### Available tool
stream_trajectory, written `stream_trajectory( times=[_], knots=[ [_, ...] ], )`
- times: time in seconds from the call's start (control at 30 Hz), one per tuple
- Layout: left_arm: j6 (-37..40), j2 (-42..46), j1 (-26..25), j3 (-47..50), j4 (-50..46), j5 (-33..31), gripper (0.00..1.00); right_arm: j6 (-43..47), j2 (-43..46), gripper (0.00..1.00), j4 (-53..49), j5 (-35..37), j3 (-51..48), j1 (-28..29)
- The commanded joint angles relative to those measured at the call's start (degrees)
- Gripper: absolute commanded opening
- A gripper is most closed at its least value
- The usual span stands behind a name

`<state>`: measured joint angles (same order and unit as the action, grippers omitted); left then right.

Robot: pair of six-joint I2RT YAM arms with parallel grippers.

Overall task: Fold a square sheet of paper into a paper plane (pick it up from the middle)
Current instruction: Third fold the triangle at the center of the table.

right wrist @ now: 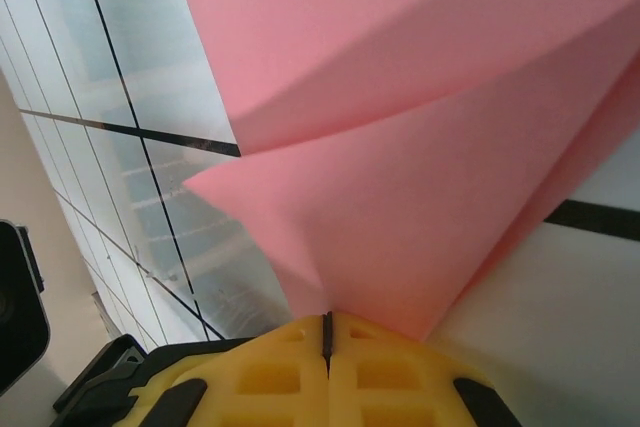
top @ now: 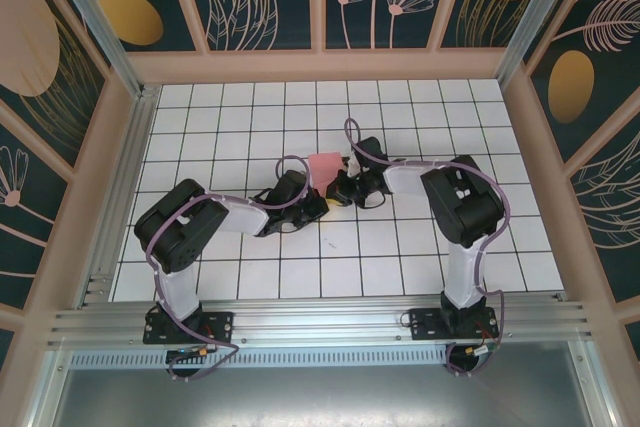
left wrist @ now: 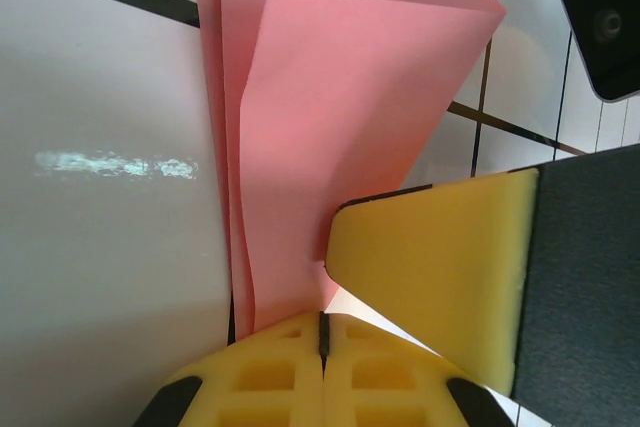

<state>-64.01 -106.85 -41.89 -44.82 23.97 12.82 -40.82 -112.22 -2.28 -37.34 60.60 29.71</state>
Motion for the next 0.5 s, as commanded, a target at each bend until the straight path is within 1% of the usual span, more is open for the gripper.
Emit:
stream_trajectory(
  times=[0.0, 0.27, 0.47],
  knots=[
    [-0.08, -3.5, 0.14, 1.93, -7.09, -0.95, 0.0, 1.09, -2.7, 0.04, 0.32, -0.36, 0.74, 0.26],
    [0.7, -3.37, 0.05, 2.01, -8.21, -0.55, 0.0, 1.49, -3.46, 0.04, -0.33, 2.19, 1.74, -1.85],
    [0.81, -3.24, 0.13, 2.54, -8.31, -0.43, 0.0, 3.51, -4.57, 0.04, -2.34, 4.2, 5.54, -4.6]
  ],
)
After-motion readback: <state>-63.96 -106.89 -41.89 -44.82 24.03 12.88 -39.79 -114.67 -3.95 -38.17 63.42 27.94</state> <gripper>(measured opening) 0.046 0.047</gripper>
